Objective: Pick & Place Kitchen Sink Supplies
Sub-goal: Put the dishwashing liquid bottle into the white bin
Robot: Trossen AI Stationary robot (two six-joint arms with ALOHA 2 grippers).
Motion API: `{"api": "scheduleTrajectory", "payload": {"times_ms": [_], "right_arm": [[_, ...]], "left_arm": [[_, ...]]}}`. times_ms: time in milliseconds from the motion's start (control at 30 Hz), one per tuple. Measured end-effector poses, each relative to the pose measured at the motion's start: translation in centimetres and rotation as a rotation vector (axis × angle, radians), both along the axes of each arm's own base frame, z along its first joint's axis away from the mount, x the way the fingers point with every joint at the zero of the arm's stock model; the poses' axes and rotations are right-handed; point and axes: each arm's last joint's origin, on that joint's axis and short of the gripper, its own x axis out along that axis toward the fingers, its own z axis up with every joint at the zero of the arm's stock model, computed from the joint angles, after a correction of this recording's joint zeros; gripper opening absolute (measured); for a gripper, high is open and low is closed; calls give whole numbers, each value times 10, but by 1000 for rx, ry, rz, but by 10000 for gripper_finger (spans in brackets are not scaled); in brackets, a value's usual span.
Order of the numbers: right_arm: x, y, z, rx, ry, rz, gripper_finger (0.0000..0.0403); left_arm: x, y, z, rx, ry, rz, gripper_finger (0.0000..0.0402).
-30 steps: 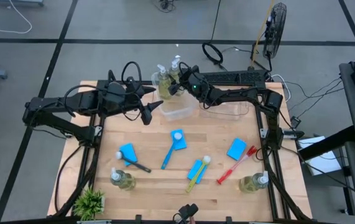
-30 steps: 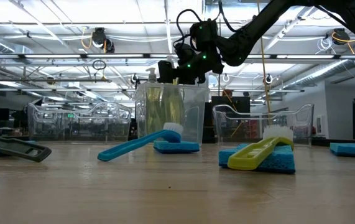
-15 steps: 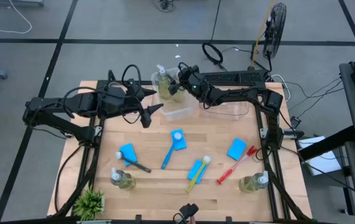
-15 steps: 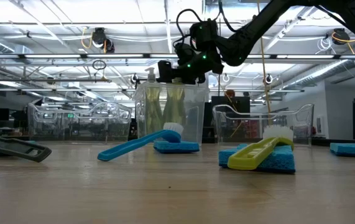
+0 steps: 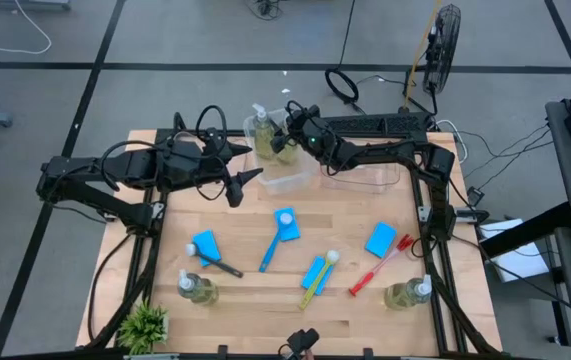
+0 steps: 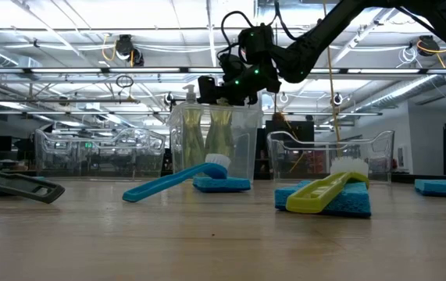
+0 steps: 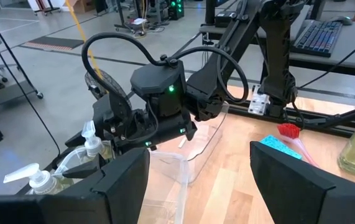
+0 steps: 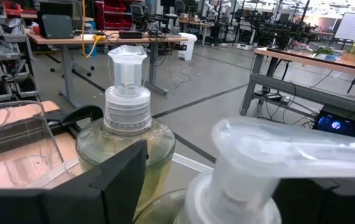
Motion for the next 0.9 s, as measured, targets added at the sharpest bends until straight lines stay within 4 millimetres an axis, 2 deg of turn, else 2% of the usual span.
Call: {"api": "scheduleTrajectory", "payload": {"times_ms": [400, 900], "right_arm": [[-1, 0, 6, -64, 16, 6, 202], [-3, -4, 9, -97, 13, 0, 197]], "left_arm": [[0, 0, 0, 4, 2, -1, 274], [0, 0, 0, 6, 2, 0, 274]]}}
